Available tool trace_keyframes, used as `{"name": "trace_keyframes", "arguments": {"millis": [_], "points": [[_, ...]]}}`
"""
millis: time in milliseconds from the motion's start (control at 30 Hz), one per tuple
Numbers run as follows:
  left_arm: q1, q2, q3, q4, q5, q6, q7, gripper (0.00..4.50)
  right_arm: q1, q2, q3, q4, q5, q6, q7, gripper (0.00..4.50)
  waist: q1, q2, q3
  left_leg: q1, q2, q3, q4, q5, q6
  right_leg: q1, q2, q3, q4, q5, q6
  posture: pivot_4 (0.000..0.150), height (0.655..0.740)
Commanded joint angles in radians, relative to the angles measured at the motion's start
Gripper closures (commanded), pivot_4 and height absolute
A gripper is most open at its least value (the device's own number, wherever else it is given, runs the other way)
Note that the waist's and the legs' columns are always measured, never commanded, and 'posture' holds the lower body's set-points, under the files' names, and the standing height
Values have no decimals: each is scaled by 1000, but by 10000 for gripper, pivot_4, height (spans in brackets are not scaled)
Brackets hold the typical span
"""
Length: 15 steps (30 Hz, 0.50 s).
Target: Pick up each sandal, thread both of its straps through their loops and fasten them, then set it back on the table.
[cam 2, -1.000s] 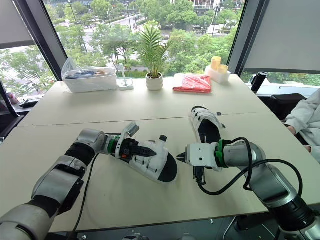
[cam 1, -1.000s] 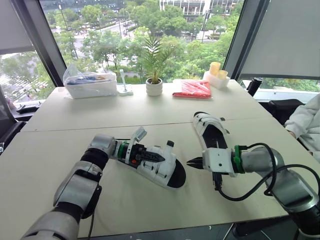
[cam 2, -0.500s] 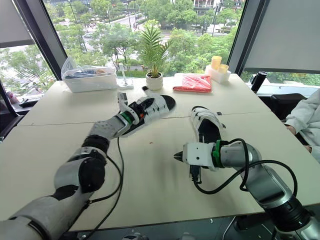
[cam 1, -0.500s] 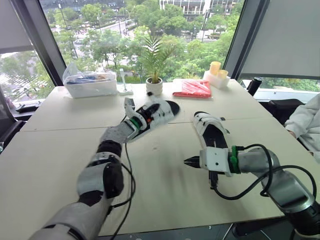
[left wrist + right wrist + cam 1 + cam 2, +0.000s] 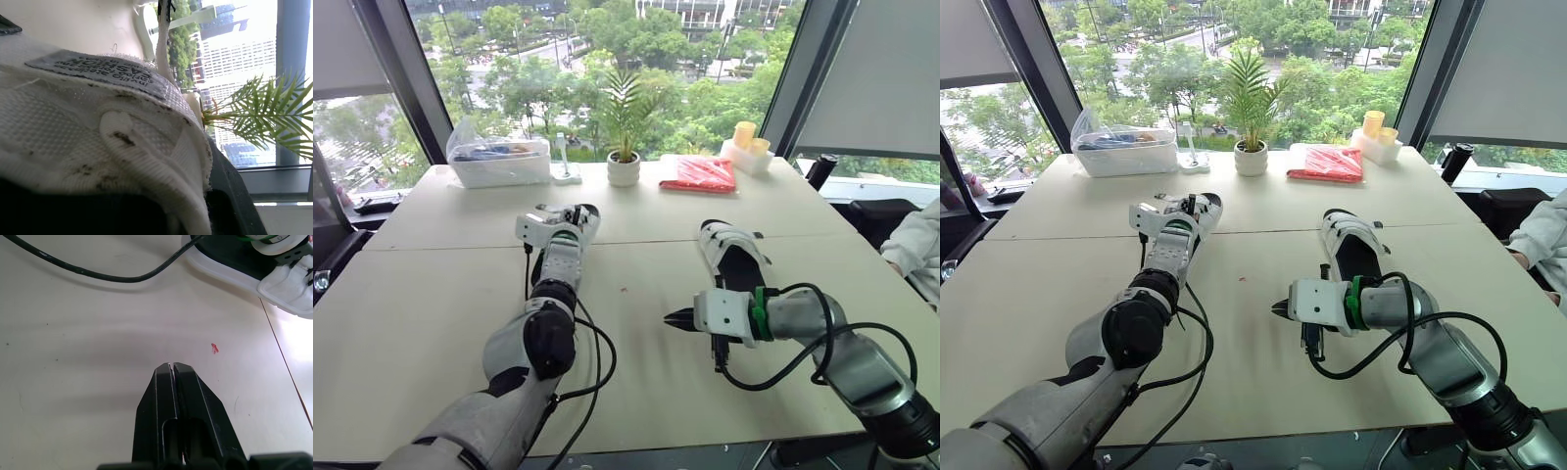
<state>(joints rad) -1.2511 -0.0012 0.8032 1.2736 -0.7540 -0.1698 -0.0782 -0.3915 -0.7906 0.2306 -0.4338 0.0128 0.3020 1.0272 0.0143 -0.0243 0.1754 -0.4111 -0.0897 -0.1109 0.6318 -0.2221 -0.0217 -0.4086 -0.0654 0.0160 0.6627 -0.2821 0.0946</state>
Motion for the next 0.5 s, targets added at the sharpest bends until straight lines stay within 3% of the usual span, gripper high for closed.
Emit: {"name": "trace_keyframes", "arguments": {"millis": [33,167,333,500], "points": [[-16,2,-14,-4,13,-14,-9,22255,-16,8,-2,-50,3,11,-11,45000,-1,-1,0,0,0,0,0,0,0,0,0,0,0,0,0,1500,7400],[1,4,-26,2,27,-6,0,842,-7,9,-3,-54,3,13,-14,45000,-1,-1,0,0,0,0,0,0,0,0,0,0,0,0,0,1500,7400],[46,5,-72,-36,68,50,6,343,-3,11,-3,-53,3,13,-19,45000,-3,-1,0,0,0,0,0,0,0,0,1,0,0,0,0,1500,7400],[203,-20,-155,-237,102,190,61,343,-1,19,1,-41,1,5,-26,45000,-7,0,-1,2,0,0,0,0,0,1,1,1,1,0,0,1500,7400]]}}
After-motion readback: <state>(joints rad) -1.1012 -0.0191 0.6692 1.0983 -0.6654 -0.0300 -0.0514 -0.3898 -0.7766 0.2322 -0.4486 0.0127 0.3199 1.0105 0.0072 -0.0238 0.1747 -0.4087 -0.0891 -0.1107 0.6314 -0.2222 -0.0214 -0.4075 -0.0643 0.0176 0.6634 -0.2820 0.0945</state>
